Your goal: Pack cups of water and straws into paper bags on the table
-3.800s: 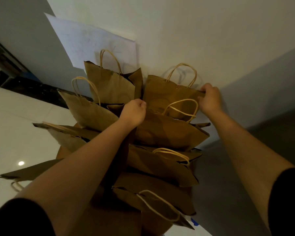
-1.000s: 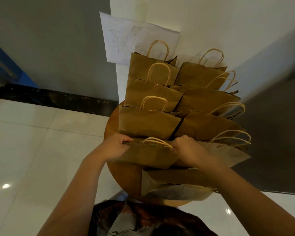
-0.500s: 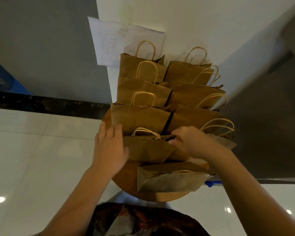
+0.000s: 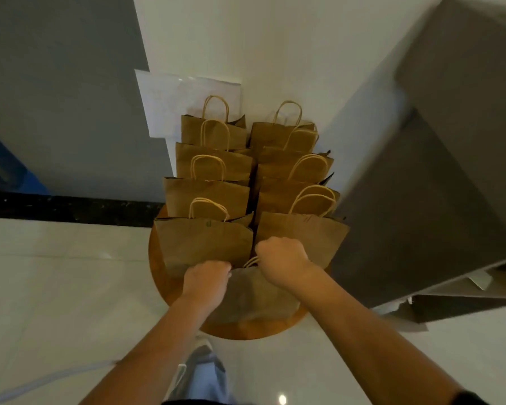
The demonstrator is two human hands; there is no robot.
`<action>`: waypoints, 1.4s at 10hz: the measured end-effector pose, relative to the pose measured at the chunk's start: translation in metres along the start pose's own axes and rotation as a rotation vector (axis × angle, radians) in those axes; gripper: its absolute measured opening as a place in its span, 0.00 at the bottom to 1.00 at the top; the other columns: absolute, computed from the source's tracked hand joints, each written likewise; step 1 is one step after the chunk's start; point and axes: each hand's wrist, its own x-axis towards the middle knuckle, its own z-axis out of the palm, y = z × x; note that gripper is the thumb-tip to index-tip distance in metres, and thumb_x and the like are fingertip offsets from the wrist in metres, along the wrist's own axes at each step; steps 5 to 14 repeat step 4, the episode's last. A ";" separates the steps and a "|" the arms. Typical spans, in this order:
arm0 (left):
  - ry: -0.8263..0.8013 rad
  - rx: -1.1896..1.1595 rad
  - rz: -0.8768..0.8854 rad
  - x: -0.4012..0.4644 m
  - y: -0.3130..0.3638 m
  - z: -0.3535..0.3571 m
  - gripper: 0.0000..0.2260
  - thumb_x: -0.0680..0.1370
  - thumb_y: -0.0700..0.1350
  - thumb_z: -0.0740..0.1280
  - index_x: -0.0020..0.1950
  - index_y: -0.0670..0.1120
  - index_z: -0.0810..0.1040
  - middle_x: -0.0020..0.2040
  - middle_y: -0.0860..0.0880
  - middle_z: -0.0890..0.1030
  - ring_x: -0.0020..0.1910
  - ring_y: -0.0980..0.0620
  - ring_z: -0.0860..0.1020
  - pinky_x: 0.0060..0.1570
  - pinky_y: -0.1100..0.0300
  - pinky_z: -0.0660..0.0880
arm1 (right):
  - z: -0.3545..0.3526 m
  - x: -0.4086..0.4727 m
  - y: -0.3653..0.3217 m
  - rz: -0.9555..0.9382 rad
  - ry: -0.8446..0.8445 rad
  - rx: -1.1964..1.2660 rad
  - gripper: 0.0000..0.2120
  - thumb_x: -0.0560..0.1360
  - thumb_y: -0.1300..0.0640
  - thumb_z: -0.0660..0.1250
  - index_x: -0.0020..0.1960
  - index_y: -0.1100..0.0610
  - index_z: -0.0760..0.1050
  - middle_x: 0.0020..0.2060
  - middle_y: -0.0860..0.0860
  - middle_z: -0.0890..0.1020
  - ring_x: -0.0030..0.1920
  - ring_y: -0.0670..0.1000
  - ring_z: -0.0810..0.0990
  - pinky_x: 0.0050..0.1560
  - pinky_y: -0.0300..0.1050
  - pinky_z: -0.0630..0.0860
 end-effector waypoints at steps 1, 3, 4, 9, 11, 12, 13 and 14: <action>0.005 0.018 -0.052 -0.003 0.005 -0.008 0.09 0.81 0.52 0.56 0.48 0.50 0.73 0.39 0.54 0.74 0.39 0.56 0.74 0.39 0.62 0.71 | 0.007 -0.016 0.008 0.013 0.136 0.091 0.07 0.79 0.55 0.59 0.52 0.57 0.73 0.49 0.53 0.78 0.49 0.54 0.76 0.41 0.45 0.68; 0.059 -0.047 -0.124 -0.040 0.020 -0.024 0.18 0.80 0.51 0.60 0.69 0.50 0.68 0.55 0.50 0.77 0.51 0.53 0.76 0.44 0.61 0.72 | 0.024 -0.061 0.026 0.073 0.281 0.234 0.16 0.78 0.48 0.60 0.62 0.55 0.69 0.56 0.52 0.73 0.57 0.53 0.71 0.53 0.47 0.70; 0.064 -0.114 -0.151 -0.066 0.027 -0.029 0.19 0.80 0.52 0.60 0.70 0.50 0.67 0.58 0.49 0.77 0.56 0.51 0.75 0.46 0.60 0.72 | 0.033 -0.084 0.023 0.087 0.269 0.247 0.15 0.79 0.51 0.58 0.64 0.55 0.68 0.58 0.52 0.73 0.58 0.53 0.72 0.53 0.47 0.71; 0.064 -0.114 -0.151 -0.066 0.027 -0.029 0.19 0.80 0.52 0.60 0.70 0.50 0.67 0.58 0.49 0.77 0.56 0.51 0.75 0.46 0.60 0.72 | 0.033 -0.084 0.023 0.087 0.269 0.247 0.15 0.79 0.51 0.58 0.64 0.55 0.68 0.58 0.52 0.73 0.58 0.53 0.72 0.53 0.47 0.71; 0.064 -0.114 -0.151 -0.066 0.027 -0.029 0.19 0.80 0.52 0.60 0.70 0.50 0.67 0.58 0.49 0.77 0.56 0.51 0.75 0.46 0.60 0.72 | 0.033 -0.084 0.023 0.087 0.269 0.247 0.15 0.79 0.51 0.58 0.64 0.55 0.68 0.58 0.52 0.73 0.58 0.53 0.72 0.53 0.47 0.71; 0.064 -0.114 -0.151 -0.066 0.027 -0.029 0.19 0.80 0.52 0.60 0.70 0.50 0.67 0.58 0.49 0.77 0.56 0.51 0.75 0.46 0.60 0.72 | 0.033 -0.084 0.023 0.087 0.269 0.247 0.15 0.79 0.51 0.58 0.64 0.55 0.68 0.58 0.52 0.73 0.58 0.53 0.72 0.53 0.47 0.71; 0.064 -0.114 -0.151 -0.066 0.027 -0.029 0.19 0.80 0.52 0.60 0.70 0.50 0.67 0.58 0.49 0.77 0.56 0.51 0.75 0.46 0.60 0.72 | 0.033 -0.084 0.023 0.087 0.269 0.247 0.15 0.79 0.51 0.58 0.64 0.55 0.68 0.58 0.52 0.73 0.58 0.53 0.72 0.53 0.47 0.71; 0.064 -0.114 -0.151 -0.066 0.027 -0.029 0.19 0.80 0.52 0.60 0.70 0.50 0.67 0.58 0.49 0.77 0.56 0.51 0.75 0.46 0.60 0.72 | 0.033 -0.084 0.023 0.087 0.269 0.247 0.15 0.79 0.51 0.58 0.64 0.55 0.68 0.58 0.52 0.73 0.58 0.53 0.72 0.53 0.47 0.71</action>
